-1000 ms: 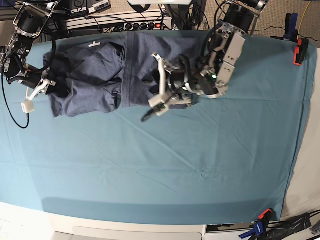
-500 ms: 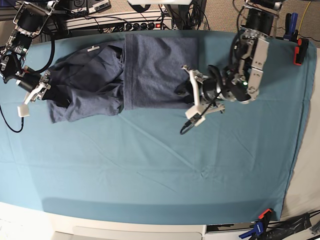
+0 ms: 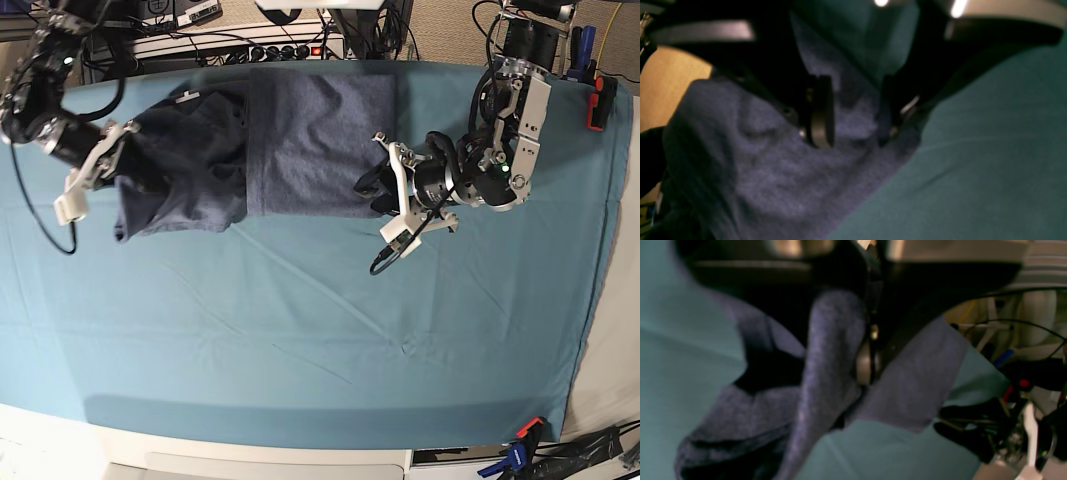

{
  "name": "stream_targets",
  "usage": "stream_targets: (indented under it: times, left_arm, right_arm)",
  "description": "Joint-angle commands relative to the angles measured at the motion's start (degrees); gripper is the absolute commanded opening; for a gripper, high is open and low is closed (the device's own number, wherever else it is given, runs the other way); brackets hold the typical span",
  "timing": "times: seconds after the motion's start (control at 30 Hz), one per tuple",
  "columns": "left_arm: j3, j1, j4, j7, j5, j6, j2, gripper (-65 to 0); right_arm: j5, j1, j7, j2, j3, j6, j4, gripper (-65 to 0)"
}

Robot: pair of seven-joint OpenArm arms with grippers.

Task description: Fold the T-shirt properly

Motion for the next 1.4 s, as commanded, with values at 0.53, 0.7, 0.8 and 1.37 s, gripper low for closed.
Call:
stream_targets:
  times: [0.53, 0.7, 0.8, 1.37]
  left_arm:
    - [-0.22, -0.94, 1.14, -1.11, -1.01, -0.09, -0.28, -40.9]
    - [-0.24, -0.94, 1.14, -1.11, -0.98, -0.09, -0.28, -40.9]
    - [-0.24, -0.94, 1.14, -1.11, -0.85, -0.09, -0.28, -40.9]
    - [-0.22, -0.94, 1.14, -1.14, -0.79, -0.09, -0.26, -40.9]
  right_arm:
    - [-5.22, -0.76, 1.21, -10.86, -3.67, 0.08, 10.05, -65.0]
    - [-14.43, -1.31, 1.21, -12.28, -11.54, 0.08, 11.08, -65.0]
    - [-18.51, -1.31, 1.21, -13.09, -16.13, 0.08, 11.08, -65.0]
    - [-27.10, -0.52, 2.47, -19.93, -26.82, 0.08, 13.16, -65.0]
